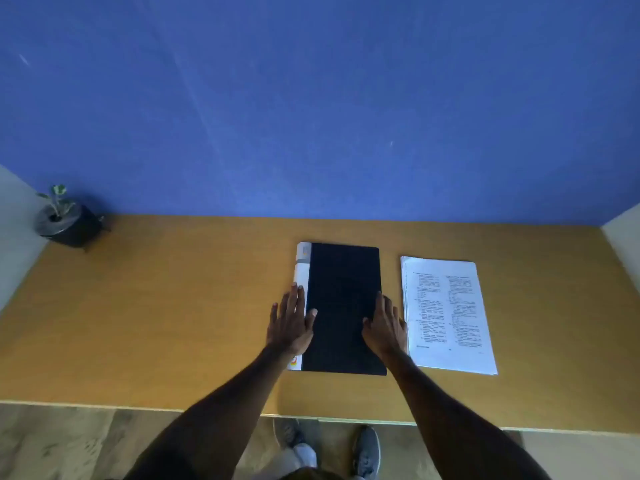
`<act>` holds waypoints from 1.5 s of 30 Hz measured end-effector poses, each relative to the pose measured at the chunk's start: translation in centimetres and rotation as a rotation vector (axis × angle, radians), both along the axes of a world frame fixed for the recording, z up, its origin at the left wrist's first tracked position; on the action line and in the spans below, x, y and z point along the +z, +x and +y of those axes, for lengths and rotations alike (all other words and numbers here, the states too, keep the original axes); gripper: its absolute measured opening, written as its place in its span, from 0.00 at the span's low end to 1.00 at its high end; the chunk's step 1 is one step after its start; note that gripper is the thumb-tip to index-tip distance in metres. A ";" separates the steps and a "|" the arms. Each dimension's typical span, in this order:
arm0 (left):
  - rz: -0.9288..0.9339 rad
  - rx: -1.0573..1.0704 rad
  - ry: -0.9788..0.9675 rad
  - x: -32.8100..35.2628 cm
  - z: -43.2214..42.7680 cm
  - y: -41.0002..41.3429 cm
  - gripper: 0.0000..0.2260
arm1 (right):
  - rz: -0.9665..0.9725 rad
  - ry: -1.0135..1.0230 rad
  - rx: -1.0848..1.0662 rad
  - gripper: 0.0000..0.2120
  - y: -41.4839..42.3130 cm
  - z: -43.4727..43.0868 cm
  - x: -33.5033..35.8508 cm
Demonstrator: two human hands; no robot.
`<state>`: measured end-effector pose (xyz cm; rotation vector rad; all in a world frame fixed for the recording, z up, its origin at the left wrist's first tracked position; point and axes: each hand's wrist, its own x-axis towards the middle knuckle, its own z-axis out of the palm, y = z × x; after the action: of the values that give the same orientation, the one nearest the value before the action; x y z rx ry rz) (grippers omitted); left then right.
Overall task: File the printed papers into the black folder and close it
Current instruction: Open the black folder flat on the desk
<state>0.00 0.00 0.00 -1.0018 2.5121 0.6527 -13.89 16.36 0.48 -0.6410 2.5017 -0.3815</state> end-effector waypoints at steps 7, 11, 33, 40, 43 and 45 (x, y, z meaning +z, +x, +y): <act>-0.063 0.088 0.096 -1.0 -0.3 0.9 0.33 | -0.125 -0.025 -0.307 0.26 0.2 0.2 -1.4; -0.065 0.043 0.115 -1.3 -0.7 1.1 0.32 | -0.197 -0.032 -0.382 0.27 -0.1 -0.2 -1.6; -0.073 0.010 0.221 -2.4 -1.5 1.8 0.45 | -0.516 -0.439 -0.822 0.14 -4.0 0.3 -1.6; 0.026 0.034 0.172 -1.3 -0.7 1.6 0.41 | -0.346 -0.590 -0.778 0.13 -3.4 -0.7 0.9; 0.226 0.099 0.191 0.3 -0.7 0.5 0.35 | -0.293 -0.727 -0.720 0.09 -2.9 -2.0 2.7; 0.373 0.180 0.249 1.8 -0.7 -0.5 0.31 | -0.359 -0.802 -0.692 0.07 -2.5 -3.3 3.9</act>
<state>-0.48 -0.73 1.84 -1.1029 2.5717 1.2777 -16.36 13.10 4.38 0.0727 2.0849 -1.6335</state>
